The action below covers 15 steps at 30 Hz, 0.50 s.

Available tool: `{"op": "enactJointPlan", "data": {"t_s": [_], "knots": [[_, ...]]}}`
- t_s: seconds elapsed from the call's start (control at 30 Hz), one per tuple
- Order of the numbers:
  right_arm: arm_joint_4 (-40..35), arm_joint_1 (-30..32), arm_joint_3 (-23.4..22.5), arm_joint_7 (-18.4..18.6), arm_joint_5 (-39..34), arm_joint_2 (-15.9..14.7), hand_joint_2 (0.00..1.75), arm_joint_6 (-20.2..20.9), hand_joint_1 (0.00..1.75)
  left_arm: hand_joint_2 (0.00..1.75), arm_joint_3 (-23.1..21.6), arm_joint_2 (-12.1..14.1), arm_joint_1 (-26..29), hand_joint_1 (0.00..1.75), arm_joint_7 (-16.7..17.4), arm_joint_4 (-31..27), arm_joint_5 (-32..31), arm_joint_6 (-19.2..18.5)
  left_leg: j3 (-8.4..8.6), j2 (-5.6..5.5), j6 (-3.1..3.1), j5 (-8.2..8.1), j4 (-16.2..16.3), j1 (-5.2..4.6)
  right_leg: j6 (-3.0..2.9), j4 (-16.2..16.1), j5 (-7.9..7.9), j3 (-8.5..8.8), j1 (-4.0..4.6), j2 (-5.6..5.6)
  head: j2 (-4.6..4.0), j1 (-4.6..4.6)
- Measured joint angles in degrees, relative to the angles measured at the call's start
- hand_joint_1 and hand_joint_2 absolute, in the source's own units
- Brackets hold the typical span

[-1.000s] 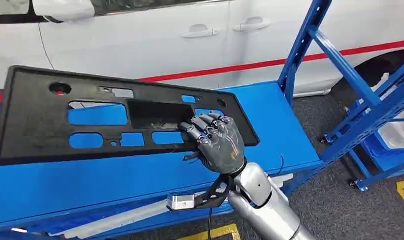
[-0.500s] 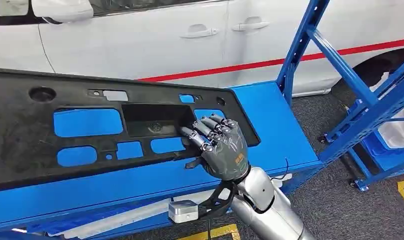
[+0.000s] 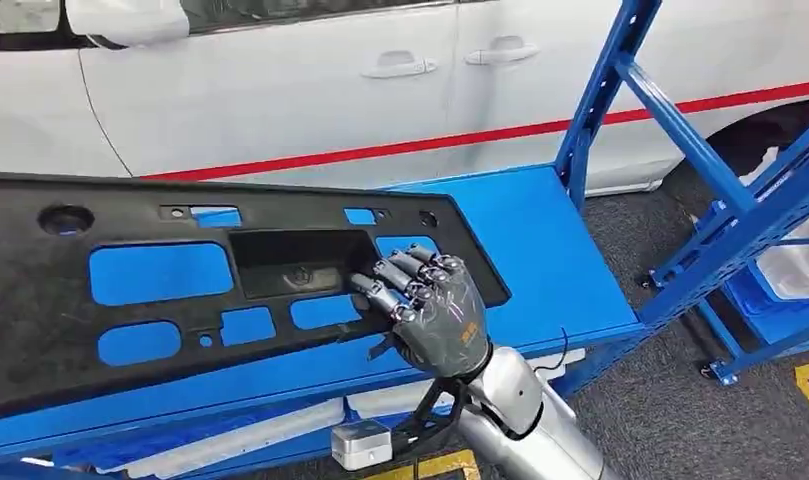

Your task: Take the parts from the cabinet and place them on the table.

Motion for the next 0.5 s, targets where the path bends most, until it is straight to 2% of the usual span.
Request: {"op": "enactJointPlan", "data": {"t_s": [0.03, 0.07, 0.1, 0.17, 0.2, 0.23, 0.27, 0.33, 0.37, 0.4, 0.5], "knots": [[0.0, 0.29, 0.07, -0.26, -0.28, 0.02, 1.75, -0.31, 1.75, 1.75, 0.04, -0.02, 0.01, 0.0, 0.26, 0.0, 0.33, -0.41, 0.29, 0.06, 0.63, 0.45, -0.68, 0.61, 0.41, 0.25, -0.35, -0.09, 0.19, 0.0, 0.02, 0.0], [0.0, 0.54, 0.19, -0.5, -0.54, 0.02, 1.75, -0.48, 1.75, 1.75, 0.07, -0.02, -0.02, 0.0, 0.7, 0.0, 0.54, -0.41, 0.4, 0.08, 0.93, 0.6, -0.88, 0.62, 0.65, 1.45, -1.4, -0.42, 0.0, -0.05, 0.0, 0.02], [0.0, 0.74, 0.39, -0.7, -0.76, 0.02, 1.75, -0.76, 1.75, 1.75, 0.09, 0.0, -0.03, 0.0, 0.85, 0.0, 0.68, -0.44, 0.32, 0.15, 1.31, 0.62, -0.87, 0.62, 0.77, 4.46, -3.49, -1.81, -0.05, -0.05, 0.0, 0.0], [0.0, 1.55, 0.81, -1.18, -1.18, 0.02, 1.75, -1.2, 1.75, 1.75, 0.13, 0.0, -0.01, 0.0, 1.07, 0.0, 1.02, -0.65, 0.25, 0.21, 1.47, 0.59, -0.85, 0.58, 1.08, 13.35, -7.67, -6.0, -0.21, -0.05, 0.0, 0.0], [0.04, 2.04, 1.09, -1.33, -1.46, 0.02, 1.75, -1.24, 1.75, 1.75, 0.22, 0.0, 0.03, 0.0, 1.42, 0.0, 1.33, -0.72, 0.21, 0.2, 1.5, 0.57, -0.83, 0.57, 1.21, 16.85, -8.56, -7.76, -0.27, -0.05, 0.0, 0.0], [0.09, 2.41, 1.31, -1.38, -1.66, 0.02, 1.75, -1.24, 1.75, 1.75, 0.35, 0.0, 0.06, 0.0, 1.97, 0.0, 1.64, -0.74, 0.23, 0.22, 1.45, 0.72, -0.68, 0.57, 1.29, 17.45, -8.08, -8.07, -0.39, -0.06, 0.0, 0.02], [0.13, 2.57, 1.51, -1.46, -1.79, 0.02, 1.75, -1.24, 1.75, 1.75, 0.59, 0.0, 0.09, 0.0, 2.54, 0.0, 1.86, -0.72, 0.23, 0.19, 1.44, 0.71, -0.56, 0.57, 1.25, 15.38, -6.38, -7.17, -0.51, -0.07, 0.0, 0.0], [0.13, 2.58, 1.83, -1.49, -2.01, 0.07, 1.75, -1.29, 1.75, 1.75, 0.83, -0.09, 0.07, 0.0, 3.71, 0.0, 2.01, -0.37, 0.24, 0.05, 1.27, 0.55, -0.27, 0.58, 0.84, 6.21, -1.45, -2.53, -0.55, -0.12, 0.02, 0.02], [0.13, 2.57, 1.95, -1.51, -2.19, 0.15, 1.75, -1.31, 1.75, 1.75, 1.01, -0.18, 0.07, 0.0, 4.02, 0.0, 2.03, -0.3, 0.14, 0.01, 1.05, 0.41, -0.12, 0.58, 0.45, 1.34, -0.25, -0.35, -0.48, -0.11, 0.0, 0.02], [0.13, 2.58, 2.16, -1.53, -2.36, 0.26, 1.75, -1.38, 1.75, 1.75, 1.2, -0.2, -0.01, 0.0, 4.2, 0.0, 2.05, -0.15, -0.18, -0.03, 0.74, 0.33, 0.28, 0.09, 0.35, 0.68, -0.31, -0.13, -0.09, -0.12, 0.02, 0.0], [0.13, 2.66, 2.4, -1.53, -2.51, 0.39, 1.75, -1.62, 1.75, 1.75, 1.55, -0.2, 0.04, 0.0, 4.55, 0.0, 2.21, 0.16, -0.34, 0.03, -0.27, 0.83, -0.05, 0.29, -0.14, 0.92, 0.07, -0.66, 0.1, 0.13, 0.0, 0.0]]}}
